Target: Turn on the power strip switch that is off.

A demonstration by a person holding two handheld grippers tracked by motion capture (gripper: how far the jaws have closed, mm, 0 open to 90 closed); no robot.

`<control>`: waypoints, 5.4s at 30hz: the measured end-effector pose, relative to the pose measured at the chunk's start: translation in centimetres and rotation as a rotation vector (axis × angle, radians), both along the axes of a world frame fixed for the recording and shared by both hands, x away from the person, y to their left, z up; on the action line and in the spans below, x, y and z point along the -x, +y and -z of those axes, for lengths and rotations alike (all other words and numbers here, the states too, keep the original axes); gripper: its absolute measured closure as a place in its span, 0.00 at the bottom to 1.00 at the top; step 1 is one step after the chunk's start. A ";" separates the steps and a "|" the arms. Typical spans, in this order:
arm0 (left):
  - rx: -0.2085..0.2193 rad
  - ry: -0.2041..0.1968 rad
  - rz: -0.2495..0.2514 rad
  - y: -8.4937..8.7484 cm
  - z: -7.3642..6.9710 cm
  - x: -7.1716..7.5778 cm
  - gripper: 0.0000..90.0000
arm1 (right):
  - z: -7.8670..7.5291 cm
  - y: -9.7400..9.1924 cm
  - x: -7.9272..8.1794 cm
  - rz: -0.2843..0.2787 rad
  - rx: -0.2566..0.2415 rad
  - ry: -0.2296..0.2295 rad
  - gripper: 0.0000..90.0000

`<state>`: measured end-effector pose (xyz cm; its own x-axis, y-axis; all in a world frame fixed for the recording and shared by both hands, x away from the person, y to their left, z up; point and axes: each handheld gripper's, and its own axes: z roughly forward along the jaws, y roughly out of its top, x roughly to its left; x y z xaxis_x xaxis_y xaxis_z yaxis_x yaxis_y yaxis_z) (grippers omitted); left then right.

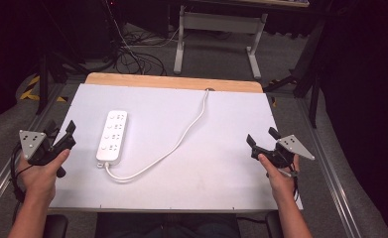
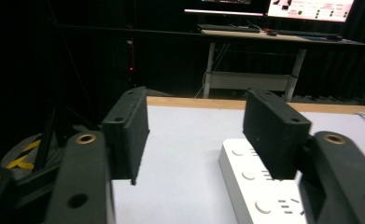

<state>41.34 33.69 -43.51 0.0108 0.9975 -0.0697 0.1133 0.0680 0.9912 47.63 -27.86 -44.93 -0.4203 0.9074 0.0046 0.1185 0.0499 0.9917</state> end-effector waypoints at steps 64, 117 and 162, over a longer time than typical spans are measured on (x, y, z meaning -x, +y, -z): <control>-0.140 0.302 0.269 -3.2 -1.2 -6.1 1.00 | 0.1 -0.5 0.5 0.026 -0.025 0.022 0.13; -0.236 0.616 0.305 -4.8 2.5 -13.0 1.00 | 0.0 -0.4 0.6 0.026 -0.036 0.014 0.13; -0.200 0.640 0.297 -5.1 2.6 -12.6 1.00 | -0.4 -0.2 1.2 0.021 -0.040 0.003 0.13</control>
